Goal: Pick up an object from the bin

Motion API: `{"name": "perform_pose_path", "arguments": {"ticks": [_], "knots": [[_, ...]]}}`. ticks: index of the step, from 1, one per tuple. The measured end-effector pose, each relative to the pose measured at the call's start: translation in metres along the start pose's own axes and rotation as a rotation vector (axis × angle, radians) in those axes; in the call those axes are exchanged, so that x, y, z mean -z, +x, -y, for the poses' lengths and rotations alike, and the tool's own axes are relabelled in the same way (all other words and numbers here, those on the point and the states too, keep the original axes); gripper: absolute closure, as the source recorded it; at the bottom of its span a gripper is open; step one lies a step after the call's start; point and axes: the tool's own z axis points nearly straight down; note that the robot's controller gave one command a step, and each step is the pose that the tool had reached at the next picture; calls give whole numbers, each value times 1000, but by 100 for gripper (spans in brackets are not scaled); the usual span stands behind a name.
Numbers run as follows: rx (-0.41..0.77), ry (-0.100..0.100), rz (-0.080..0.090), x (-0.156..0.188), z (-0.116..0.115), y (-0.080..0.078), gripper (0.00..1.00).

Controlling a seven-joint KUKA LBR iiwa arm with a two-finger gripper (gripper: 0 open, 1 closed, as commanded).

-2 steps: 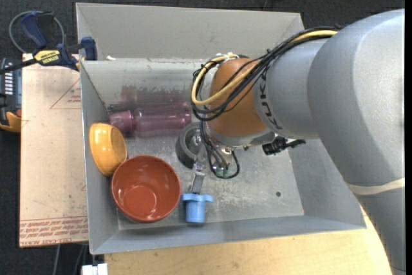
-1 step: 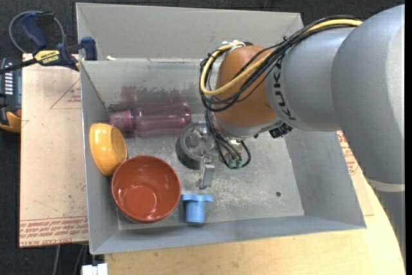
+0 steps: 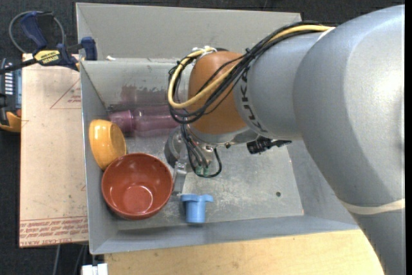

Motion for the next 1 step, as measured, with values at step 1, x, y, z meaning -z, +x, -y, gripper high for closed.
{"name": "perform_pose_path", "arguments": {"ticks": [1], "knots": [[-47, 10, 19, -27, -52, 5, 0]]}}
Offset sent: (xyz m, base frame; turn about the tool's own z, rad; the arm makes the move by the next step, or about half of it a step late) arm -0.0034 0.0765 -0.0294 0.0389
